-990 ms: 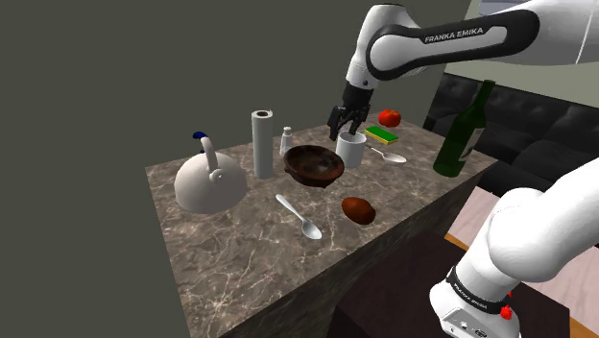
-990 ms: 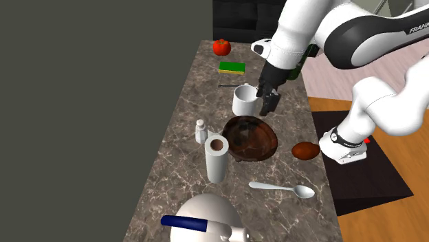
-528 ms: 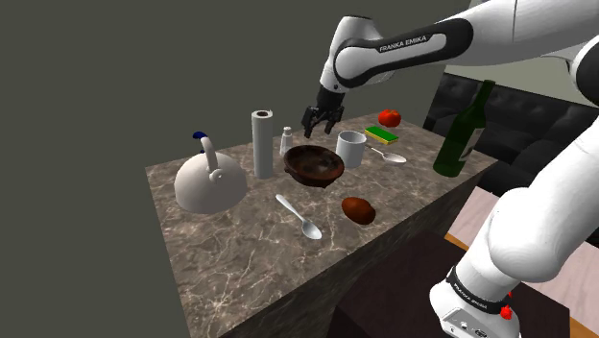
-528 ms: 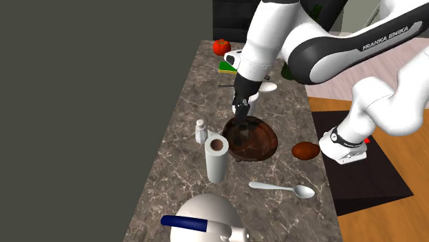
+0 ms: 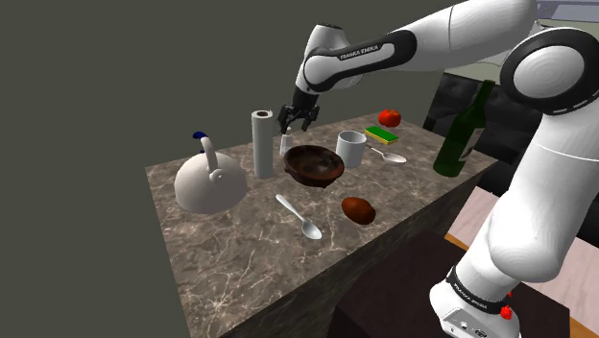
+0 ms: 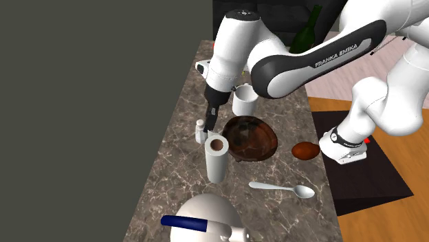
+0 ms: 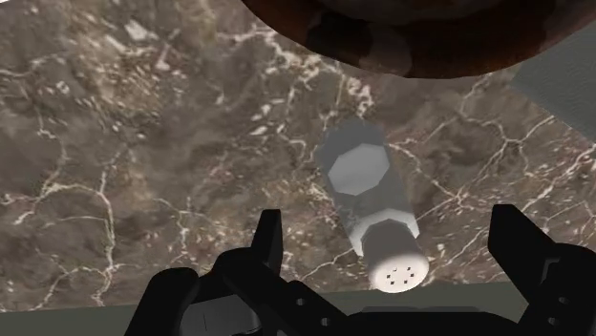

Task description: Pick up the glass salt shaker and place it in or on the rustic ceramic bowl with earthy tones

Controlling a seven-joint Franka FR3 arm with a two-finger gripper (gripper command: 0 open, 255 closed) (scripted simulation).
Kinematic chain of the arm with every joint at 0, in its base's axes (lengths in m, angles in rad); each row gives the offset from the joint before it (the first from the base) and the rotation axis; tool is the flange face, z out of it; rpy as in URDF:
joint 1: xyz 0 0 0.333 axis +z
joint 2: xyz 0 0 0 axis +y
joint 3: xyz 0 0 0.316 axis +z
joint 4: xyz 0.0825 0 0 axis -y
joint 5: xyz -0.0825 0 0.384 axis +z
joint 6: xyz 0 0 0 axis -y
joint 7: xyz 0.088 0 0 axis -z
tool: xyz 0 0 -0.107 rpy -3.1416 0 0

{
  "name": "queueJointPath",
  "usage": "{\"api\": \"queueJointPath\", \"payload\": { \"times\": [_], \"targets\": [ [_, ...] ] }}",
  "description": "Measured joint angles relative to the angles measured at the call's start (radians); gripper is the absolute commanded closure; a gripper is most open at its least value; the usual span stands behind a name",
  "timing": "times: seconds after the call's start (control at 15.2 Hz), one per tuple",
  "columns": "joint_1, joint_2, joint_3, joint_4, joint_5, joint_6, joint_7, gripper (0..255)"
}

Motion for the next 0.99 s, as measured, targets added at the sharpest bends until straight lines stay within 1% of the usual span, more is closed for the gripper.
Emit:
{"api": "queueJointPath", "payload": {
  "times": [0.26,0.46,0.86,0.92,0.99],
  "targets": [
    [0.002,0.044,0.002,0.008,0.003,0.041,0.001,0],
    [0.003,0.061,0.003,-0.008,0.005,0.073,0.000,0],
    [0.003,0.068,0.003,-0.006,0.006,0.079,-0.001,0],
    [0.003,0.068,0.003,-0.006,0.006,0.079,-0.001,255],
    [0.003,0.068,0.003,-0.006,0.006,0.079,-0.001,255]
  ]
}}
